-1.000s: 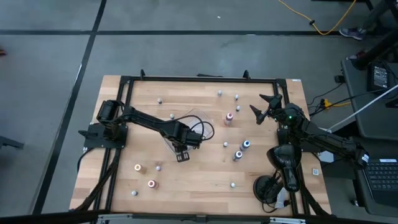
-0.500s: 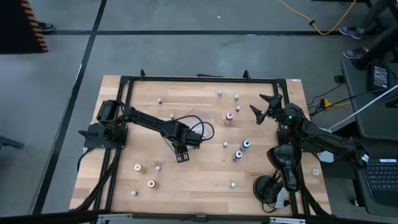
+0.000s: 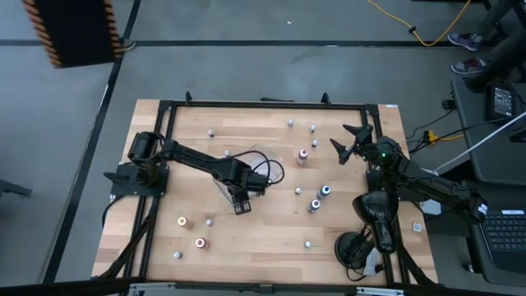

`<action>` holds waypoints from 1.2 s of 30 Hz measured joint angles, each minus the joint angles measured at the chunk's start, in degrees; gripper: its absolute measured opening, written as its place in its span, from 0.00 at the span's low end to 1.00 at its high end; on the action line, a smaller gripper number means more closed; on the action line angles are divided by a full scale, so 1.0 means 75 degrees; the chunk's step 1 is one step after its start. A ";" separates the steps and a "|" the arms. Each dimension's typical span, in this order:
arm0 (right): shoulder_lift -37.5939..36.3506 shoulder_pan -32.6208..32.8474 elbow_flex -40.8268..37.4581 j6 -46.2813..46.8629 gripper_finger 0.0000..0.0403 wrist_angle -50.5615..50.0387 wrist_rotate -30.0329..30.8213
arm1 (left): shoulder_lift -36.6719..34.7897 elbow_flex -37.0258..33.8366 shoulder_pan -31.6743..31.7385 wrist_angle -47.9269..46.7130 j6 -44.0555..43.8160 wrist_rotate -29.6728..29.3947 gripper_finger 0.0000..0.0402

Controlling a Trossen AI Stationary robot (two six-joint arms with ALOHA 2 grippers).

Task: Pick & Place food coloring
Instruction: Put the small dark green food coloring bottle into the transparent bin, then put the left small blue food coloring bottle into the transparent bin

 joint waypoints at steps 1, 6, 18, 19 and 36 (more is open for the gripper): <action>0.0000 0.0000 0.0000 -0.0008 0.98 0.0000 0.0000 | 0.0000 0.0042 0.0017 -0.0034 0.0000 -0.0003 0.31; 0.0000 0.0000 0.0000 -0.0008 0.98 -0.0003 0.0000 | -0.0028 0.0250 0.0113 -0.0201 -0.0003 -0.0020 0.31; -0.0003 -0.0003 -0.0003 -0.0008 0.98 -0.0003 0.0000 | -0.1244 0.0259 0.0430 -0.0235 -0.0698 -0.0708 0.40; -0.0003 0.0000 0.0000 0.0003 0.98 -0.0003 0.0000 | -0.1391 0.0259 0.0480 -0.0249 -0.0759 -0.0888 0.43; -0.0003 -0.0003 0.0000 0.0001 0.98 -0.0003 0.0000 | -0.2640 0.0262 0.2836 -0.1339 -0.1432 -0.1843 0.70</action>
